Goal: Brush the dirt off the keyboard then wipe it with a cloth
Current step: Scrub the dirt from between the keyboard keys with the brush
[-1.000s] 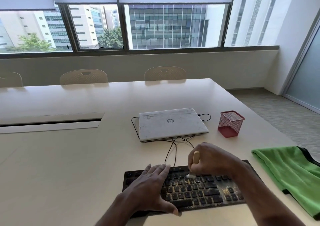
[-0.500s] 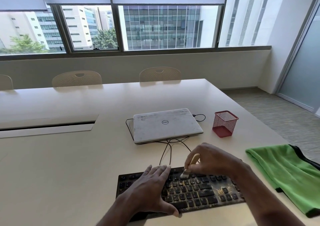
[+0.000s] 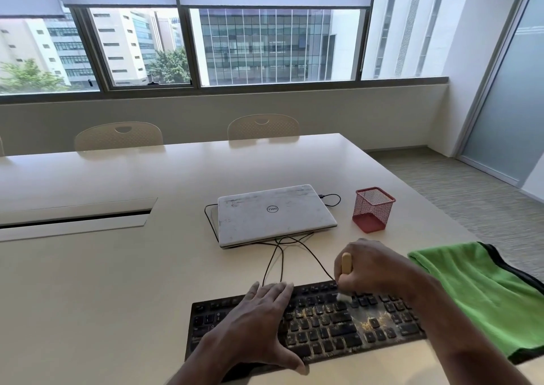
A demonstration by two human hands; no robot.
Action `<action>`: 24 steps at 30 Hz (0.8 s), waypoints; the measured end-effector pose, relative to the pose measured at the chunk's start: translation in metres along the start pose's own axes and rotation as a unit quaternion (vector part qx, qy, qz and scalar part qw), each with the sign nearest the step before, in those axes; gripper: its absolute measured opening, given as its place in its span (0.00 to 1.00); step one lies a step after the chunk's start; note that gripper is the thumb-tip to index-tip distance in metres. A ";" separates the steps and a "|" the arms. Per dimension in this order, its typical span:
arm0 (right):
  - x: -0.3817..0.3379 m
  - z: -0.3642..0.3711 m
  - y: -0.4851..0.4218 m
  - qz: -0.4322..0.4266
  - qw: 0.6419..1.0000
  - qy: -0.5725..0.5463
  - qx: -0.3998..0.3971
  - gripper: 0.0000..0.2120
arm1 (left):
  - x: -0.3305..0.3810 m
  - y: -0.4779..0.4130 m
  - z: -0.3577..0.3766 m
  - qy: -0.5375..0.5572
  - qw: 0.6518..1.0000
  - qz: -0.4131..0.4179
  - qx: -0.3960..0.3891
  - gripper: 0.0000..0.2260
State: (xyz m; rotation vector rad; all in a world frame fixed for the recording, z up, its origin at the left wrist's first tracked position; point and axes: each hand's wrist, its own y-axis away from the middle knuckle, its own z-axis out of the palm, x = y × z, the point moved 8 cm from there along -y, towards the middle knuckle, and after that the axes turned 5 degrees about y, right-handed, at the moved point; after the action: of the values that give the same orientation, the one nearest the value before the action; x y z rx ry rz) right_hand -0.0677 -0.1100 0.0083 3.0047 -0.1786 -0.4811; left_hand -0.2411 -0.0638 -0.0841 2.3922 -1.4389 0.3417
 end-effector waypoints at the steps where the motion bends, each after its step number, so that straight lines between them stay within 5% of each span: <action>1: -0.003 -0.001 0.000 -0.009 1.000 -0.012 -0.001 0.05 | 0.001 -0.001 0.000 -0.002 1.000 0.001 -0.001 0.62; 6: 0.004 0.006 0.001 0.003 1.000 0.001 -0.022 0.04 | 0.002 -0.005 0.002 -0.008 1.000 -0.001 -0.013 0.63; 14: -0.013 -0.021 0.000 0.000 0.979 -0.155 0.136 0.04 | -0.032 0.018 -0.011 0.019 0.997 -0.067 -0.019 0.63; 24: -0.118 0.032 -0.015 -0.079 0.972 -0.211 0.066 0.03 | -0.071 0.064 -0.027 0.068 0.983 -0.166 -0.041 0.64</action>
State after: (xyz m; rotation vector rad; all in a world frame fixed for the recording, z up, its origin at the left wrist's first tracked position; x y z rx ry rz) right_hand -0.1878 -0.0817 0.0126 3.0129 0.0032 -1.1669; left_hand -0.3314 -0.0236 -0.0757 2.4337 -0.9546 0.3466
